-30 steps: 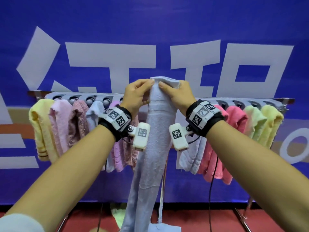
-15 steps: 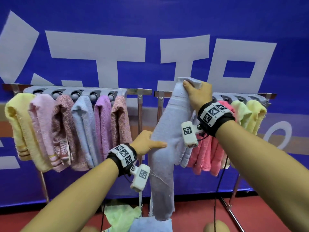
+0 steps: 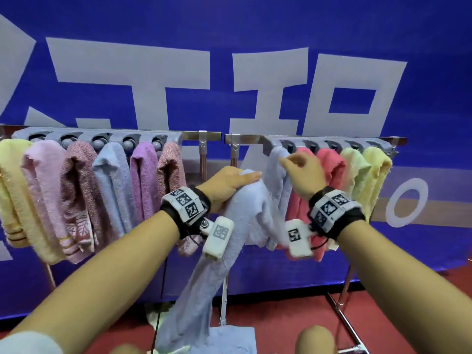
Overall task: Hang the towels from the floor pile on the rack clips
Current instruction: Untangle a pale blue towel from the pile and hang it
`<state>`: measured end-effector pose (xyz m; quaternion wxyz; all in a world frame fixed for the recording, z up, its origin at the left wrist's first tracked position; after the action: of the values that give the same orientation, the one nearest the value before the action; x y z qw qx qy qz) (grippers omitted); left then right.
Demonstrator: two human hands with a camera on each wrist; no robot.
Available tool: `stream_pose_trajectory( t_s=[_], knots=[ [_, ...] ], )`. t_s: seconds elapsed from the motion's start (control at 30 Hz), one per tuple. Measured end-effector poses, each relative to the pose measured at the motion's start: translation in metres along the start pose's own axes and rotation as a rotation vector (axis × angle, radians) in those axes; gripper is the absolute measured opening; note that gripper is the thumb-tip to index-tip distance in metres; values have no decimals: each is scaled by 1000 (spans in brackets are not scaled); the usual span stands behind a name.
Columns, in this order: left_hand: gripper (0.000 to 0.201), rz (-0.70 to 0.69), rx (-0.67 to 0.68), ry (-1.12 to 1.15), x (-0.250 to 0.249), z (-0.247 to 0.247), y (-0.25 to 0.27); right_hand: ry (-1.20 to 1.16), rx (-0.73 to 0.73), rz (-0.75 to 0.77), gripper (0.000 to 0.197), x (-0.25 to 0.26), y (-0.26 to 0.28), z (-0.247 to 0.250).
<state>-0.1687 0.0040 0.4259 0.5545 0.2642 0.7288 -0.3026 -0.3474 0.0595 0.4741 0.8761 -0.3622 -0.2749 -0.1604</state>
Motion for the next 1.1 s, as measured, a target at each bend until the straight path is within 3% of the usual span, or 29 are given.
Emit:
stream_pose_trajectory(
  t_s=[0.1, 0.2, 0.3, 0.4, 0.47, 0.6, 0.7, 0.8, 0.87, 0.9, 0.97, 1.03, 1.1],
  knots=[
    [38, 45, 28, 21, -1, -13, 0, -385, 484, -29, 56, 40, 29, -74],
    [46, 81, 23, 13, 1, -7, 5, -501, 648, -145, 79, 41, 49, -98],
    [44, 77, -26, -6, 1, 10, 9, -460, 684, -118, 69, 45, 59, -98],
    [46, 65, -69, -24, 4, 20, 12, -376, 575, 10, 58, 62, 54, -79],
    [51, 66, -37, -28, 9, 23, 14, -323, 477, 74, 52, 68, 46, -64],
    [64, 111, 43, -85, 22, 26, 16, -328, 389, 64, 47, 53, 29, -48],
    [67, 79, 13, -114, 19, 29, 14, -292, 414, 60, 53, 36, 26, -49],
    [40, 42, 0, -105, 10, 16, 9, -325, 429, -30, 68, 24, 31, -50],
    [35, 37, 25, -70, 4, 0, 6, -407, 488, -76, 53, 24, 38, -60],
    [37, 39, 43, -62, 1, -7, 5, -463, 559, -99, 48, 27, 45, -69],
    [48, 44, 68, -53, 1, -16, 2, -559, 664, -159, 59, 30, 55, -85],
    [54, 51, 44, -38, 1, -15, 2, -603, 681, -197, 71, 31, 58, -88],
    [53, 53, 27, -24, 2, -8, -1, -593, 682, -171, 62, 33, 58, -84]
  ],
)
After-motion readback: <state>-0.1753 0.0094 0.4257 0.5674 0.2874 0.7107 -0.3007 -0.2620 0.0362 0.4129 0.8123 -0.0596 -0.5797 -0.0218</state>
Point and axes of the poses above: each hand's wrist, its own y-axis away from the middle knuckle, its own z-axis out of the back of the hand, x = y × z, the point moved 10 cm from there along -y, towards the middle knuckle, and after that the axes turned 15 degrees about y, right-handed, at the moved point
